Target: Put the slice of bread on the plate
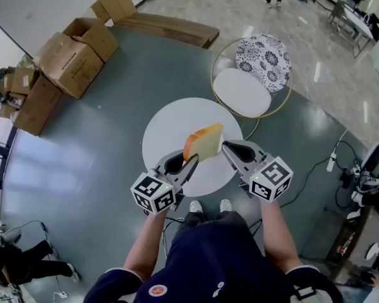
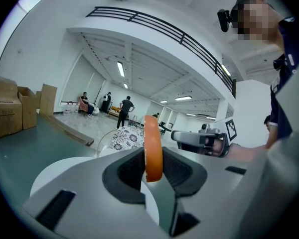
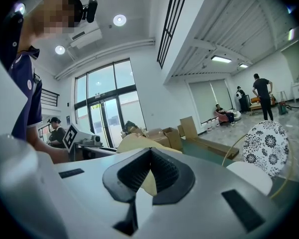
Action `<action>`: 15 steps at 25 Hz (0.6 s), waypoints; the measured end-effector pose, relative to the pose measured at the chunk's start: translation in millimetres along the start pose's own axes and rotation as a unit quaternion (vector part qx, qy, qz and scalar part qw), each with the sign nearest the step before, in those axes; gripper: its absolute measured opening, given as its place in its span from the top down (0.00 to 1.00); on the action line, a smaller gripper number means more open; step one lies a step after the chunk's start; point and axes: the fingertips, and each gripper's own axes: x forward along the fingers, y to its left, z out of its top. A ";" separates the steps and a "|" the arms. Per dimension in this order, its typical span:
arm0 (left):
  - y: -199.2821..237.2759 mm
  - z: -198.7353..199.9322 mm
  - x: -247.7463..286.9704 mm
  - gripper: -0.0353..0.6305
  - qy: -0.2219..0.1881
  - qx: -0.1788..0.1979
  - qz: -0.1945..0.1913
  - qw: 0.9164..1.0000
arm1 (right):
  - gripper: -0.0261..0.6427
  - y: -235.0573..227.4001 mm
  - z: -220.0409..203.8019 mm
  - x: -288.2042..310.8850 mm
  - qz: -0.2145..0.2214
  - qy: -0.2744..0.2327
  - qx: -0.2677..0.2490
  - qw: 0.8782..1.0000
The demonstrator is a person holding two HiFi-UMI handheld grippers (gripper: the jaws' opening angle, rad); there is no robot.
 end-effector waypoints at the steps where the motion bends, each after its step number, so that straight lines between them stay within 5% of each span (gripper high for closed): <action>1: 2.7 -3.9 1.7 0.80 0.003 -0.005 0.000 1.000 | 0.95 -0.9 -2.0 0.4 -0.002 0.003 0.001 1.000; 15: 59.5 -77.7 51.9 0.80 0.067 -0.074 0.002 0.995 | 0.95 -32.0 -73.5 32.6 -0.023 0.078 0.045 0.996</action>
